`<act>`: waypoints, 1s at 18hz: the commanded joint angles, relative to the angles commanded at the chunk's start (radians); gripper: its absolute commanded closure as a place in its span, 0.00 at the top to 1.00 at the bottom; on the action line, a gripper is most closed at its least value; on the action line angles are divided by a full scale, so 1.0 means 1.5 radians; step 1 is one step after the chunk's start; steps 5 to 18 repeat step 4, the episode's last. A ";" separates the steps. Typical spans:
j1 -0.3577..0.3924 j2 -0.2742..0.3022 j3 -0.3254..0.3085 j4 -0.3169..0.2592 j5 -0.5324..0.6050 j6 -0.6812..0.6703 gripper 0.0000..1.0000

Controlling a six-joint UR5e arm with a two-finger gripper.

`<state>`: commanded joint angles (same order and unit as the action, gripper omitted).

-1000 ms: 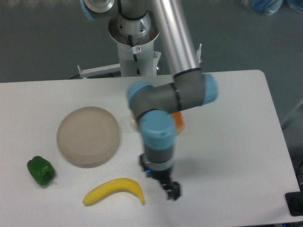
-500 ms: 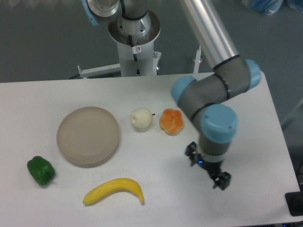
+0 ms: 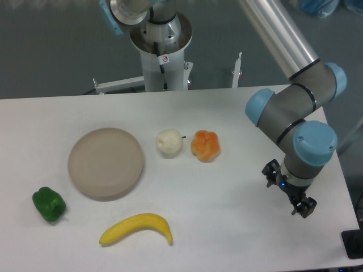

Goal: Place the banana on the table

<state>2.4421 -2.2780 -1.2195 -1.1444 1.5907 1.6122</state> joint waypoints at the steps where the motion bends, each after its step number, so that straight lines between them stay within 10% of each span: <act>1: 0.003 0.000 -0.001 0.000 0.000 0.000 1.00; 18: 0.003 0.000 -0.003 0.000 0.000 0.001 1.00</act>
